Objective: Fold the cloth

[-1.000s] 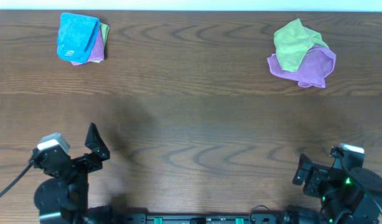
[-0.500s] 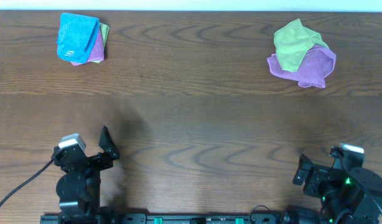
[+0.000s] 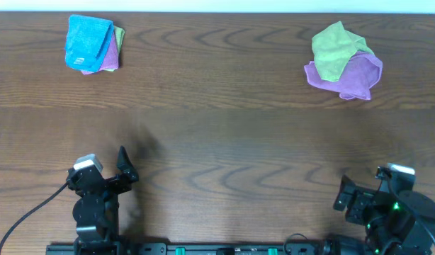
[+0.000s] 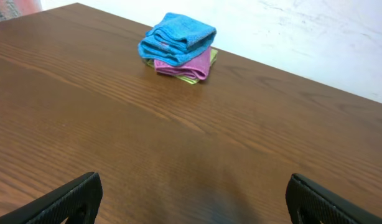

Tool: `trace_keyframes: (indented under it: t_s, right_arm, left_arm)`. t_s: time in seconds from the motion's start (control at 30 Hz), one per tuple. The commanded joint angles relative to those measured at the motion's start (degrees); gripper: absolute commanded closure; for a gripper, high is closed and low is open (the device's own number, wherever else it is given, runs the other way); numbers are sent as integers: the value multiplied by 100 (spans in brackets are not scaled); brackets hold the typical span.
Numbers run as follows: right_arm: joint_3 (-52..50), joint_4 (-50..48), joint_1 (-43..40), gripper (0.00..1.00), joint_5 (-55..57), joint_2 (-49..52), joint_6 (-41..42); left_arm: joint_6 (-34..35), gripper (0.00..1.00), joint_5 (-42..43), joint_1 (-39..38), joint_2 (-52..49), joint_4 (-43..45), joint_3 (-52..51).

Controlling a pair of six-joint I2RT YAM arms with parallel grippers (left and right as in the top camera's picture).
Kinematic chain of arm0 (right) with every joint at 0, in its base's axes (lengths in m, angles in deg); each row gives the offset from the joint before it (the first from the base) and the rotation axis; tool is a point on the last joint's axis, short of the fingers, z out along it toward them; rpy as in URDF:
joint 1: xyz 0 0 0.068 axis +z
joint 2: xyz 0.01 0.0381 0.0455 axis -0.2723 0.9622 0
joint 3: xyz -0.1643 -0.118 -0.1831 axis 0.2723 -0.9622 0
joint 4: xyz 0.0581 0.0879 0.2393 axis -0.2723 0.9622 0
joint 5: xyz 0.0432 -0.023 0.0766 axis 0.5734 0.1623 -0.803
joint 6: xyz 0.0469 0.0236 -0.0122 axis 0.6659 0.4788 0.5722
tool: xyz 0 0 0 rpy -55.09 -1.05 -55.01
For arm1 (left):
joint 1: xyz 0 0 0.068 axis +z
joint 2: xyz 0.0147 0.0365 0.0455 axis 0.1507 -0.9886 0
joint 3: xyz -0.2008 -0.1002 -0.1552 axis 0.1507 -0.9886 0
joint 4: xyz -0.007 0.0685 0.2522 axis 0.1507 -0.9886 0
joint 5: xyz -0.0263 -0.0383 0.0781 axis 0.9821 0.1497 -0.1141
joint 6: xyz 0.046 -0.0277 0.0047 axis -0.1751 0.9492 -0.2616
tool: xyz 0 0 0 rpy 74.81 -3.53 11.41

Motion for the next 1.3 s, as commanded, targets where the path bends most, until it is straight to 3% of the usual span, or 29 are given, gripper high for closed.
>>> trace_keyframes:
  t_s: [0.0, 1.27]
  right_arm:
    - [4, 2, -48, 1, 2, -11, 74]
    - [2, 2, 177, 1, 44, -11, 72]
  left_arm:
    - [-85, 5, -140, -28, 42, 2, -160]
    - [-83, 4, -118, -28, 31, 2, -157]
